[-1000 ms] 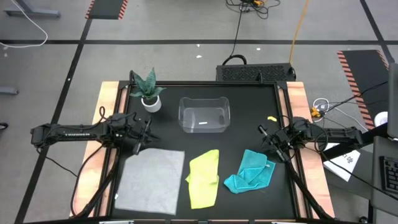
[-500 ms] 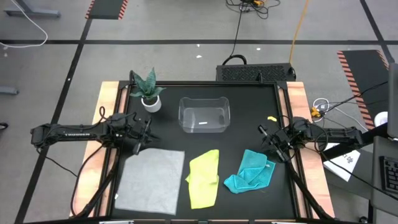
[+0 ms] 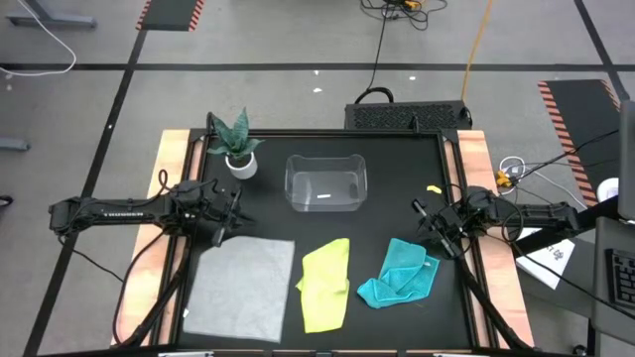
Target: Fold microfiber towels
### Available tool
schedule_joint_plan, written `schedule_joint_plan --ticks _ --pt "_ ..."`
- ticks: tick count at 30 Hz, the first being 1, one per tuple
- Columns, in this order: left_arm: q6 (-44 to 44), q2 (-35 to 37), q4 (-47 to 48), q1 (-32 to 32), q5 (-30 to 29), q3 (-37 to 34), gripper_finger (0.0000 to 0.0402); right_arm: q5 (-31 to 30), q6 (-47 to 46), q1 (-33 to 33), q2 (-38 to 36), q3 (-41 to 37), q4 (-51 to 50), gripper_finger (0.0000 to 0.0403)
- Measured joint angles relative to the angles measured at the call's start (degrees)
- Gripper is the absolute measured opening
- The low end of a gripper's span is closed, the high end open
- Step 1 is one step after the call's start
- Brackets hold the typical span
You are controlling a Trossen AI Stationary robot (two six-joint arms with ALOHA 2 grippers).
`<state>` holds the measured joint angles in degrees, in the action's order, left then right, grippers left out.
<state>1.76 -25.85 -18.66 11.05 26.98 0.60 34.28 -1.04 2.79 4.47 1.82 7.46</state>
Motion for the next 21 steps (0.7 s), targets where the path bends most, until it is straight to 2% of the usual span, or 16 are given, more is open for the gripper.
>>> schedule_joint_plan --ticks 16,21 --pt "0.0 0.0 0.0 0.0 0.0 0.0 0.0037 0.0 0.2 0.0 0.0 0.0 0.0 0.0" --pt "0.0 0.0 0.0 0.0 0.0 0.0 0.0037 0.0 5.9 0.0 0.0 0.0 0.0 0.0"
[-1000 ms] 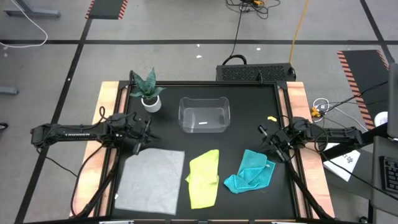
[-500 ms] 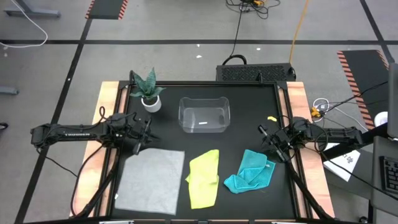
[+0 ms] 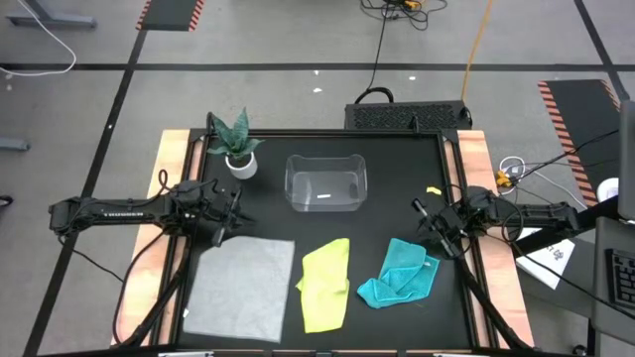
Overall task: Fold microfiber towels
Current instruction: Fold the blue towel
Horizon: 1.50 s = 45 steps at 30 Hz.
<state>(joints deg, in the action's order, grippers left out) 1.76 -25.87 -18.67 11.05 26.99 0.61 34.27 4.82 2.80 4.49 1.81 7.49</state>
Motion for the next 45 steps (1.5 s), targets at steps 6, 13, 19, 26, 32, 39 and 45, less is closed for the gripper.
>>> schedule_joint_plan --ticks 6,13,19,26,32,39,45 --pt "0.0 0.0 0.0 0.0 0.0 0.0 0.0037 0.0 0.4 0.0 0.0 0.0 0.0 0.0" --pt "-1.9 0.0 -2.0 0.0 -0.1 0.0 0.0037 0.0 0.4 0.0 0.0 0.0 0.1 0.0" --pt "-0.5 0.0 -6.0 0.0 -0.1 0.0 0.0037 -0.1 0.5 0.0 0.0 0.0 1.4 0.0" --pt "1.9 0.0 -11.7 0.0 0.0 0.0 0.0037 0.0 0.4 0.0 0.0 0.0 2.2 0.0" --pt "5.1 0.0 -16.4 0.0 0.3 0.0 0.0037 0.0 -1.3 0.0 0.0 0.0 5.6 0.0" --pt "3.6 0.0 -16.0 0.0 -0.2 0.0 0.0037 0.0 -8.6 0.0 0.0 0.0 9.5 0.0" --pt "3.2 0.0 -15.9 0.0 -1.6 0.0 0.0037 0.0 -11.0 0.0 0.0 0.0 9.7 0.0"
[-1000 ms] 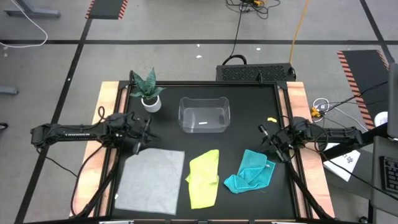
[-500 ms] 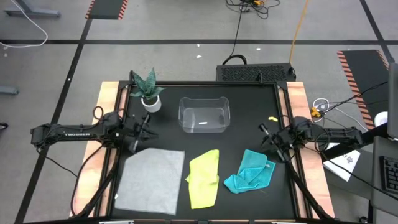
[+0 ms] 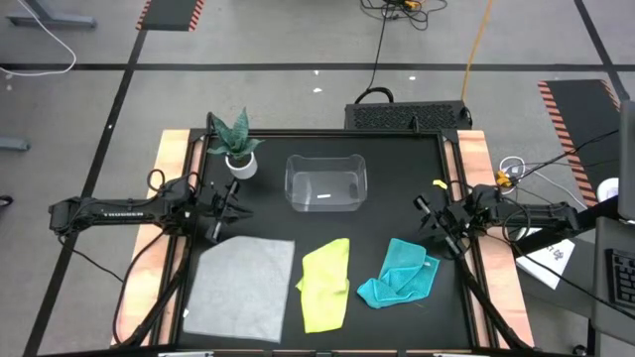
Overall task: Fold microfiber towels
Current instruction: Fold the blue towel
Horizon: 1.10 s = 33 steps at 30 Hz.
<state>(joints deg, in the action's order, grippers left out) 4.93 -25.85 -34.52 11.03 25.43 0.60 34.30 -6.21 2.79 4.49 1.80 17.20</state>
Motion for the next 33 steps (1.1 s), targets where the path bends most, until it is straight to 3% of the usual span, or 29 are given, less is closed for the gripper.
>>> schedule_joint_plan --ticks 8,12,25,33 --pt "0.9 0.0 0.3 0.0 -1.8 0.0 0.0037 -0.1 1.3 0.0 1.0 0.0 1.9 0.0" --pt "1.2 0.0 3.7 -0.7 -1.9 0.0 0.0037 -5.0 -2.1 0.0 6.4 0.0 -0.8 0.0012" --pt "4.3 -0.5 3.4 -8.7 -4.9 0.0 0.0037 -7.4 -3.8 -7.2 31.5 2.8 7.0 0.0172" --pt "6.1 -4.3 3.4 -12.8 -14.2 0.0 0.0037 -8.4 -6.4 -16.1 36.5 8.2 7.2 0.02"
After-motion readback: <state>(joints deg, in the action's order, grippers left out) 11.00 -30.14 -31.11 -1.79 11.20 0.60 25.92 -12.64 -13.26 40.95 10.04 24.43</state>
